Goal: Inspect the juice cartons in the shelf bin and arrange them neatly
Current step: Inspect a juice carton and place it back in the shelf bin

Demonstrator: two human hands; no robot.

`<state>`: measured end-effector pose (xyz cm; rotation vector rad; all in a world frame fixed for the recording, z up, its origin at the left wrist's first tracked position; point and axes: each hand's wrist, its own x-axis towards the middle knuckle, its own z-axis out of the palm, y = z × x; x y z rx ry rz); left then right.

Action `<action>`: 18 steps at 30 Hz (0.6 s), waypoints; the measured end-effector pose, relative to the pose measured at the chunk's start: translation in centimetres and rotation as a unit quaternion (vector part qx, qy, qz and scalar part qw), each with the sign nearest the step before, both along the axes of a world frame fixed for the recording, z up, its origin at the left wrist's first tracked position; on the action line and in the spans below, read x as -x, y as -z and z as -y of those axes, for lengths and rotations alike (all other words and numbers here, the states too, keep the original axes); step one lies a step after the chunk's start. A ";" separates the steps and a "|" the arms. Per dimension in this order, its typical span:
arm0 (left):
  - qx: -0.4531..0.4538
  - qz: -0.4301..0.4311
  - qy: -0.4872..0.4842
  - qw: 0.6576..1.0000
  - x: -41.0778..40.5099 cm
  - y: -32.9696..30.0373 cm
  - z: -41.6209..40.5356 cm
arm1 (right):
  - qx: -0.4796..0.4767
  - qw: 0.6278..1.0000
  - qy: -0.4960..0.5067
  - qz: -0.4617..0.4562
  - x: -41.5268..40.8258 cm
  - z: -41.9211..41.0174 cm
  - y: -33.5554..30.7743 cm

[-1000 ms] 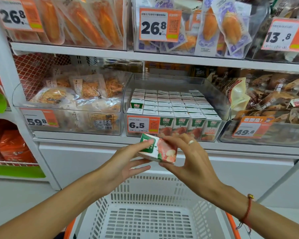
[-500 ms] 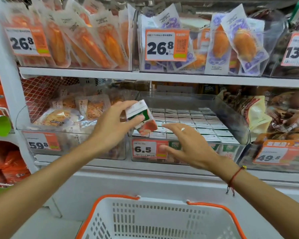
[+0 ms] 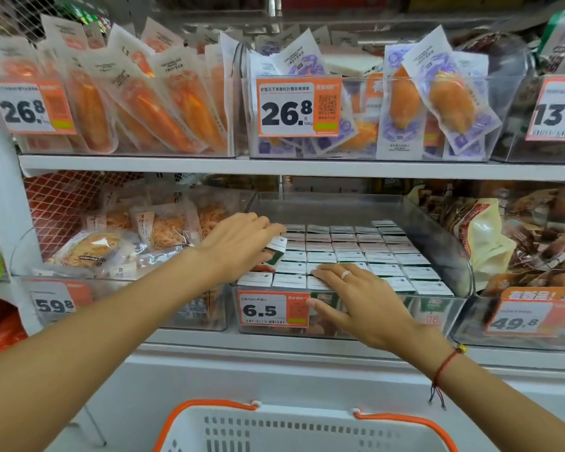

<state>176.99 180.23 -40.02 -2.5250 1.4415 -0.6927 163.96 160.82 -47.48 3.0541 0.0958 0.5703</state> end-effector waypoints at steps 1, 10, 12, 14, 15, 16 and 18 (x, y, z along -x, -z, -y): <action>-0.011 0.016 -0.002 1.000 -0.1 0.0 0.2 | 0.002 1.000 0.001 0.001 0.0 0.0 0.0; -0.086 0.036 -0.044 0.995 -0.4 1.2 -0.6 | -0.233 0.971 0.001 -0.047 -1.9 -1.5 -2.5; -0.047 0.024 -0.036 0.998 -0.4 1.9 -1.1 | -0.258 0.963 0.002 -0.082 -4.6 -2.5 -3.6; -0.005 0.006 -0.026 1.000 -0.5 2.4 -1.6 | -0.258 0.956 -0.009 -0.139 -6.9 -3.7 -4.1; 0.027 -0.008 -0.019 0.999 -0.6 2.7 -1.9 | -0.254 0.955 -0.016 -0.150 -7.9 -4.1 -4.1; 0.072 -0.027 -0.013 0.997 -0.6 3.1 -2.2 | -0.246 0.957 -0.021 -0.152 -8.8 -4.4 -4.0; 0.190 -0.064 -0.008 0.980 -0.4 4.1 -3.2 | -0.215 0.965 -0.028 -0.149 -9.7 -4.6 -4.0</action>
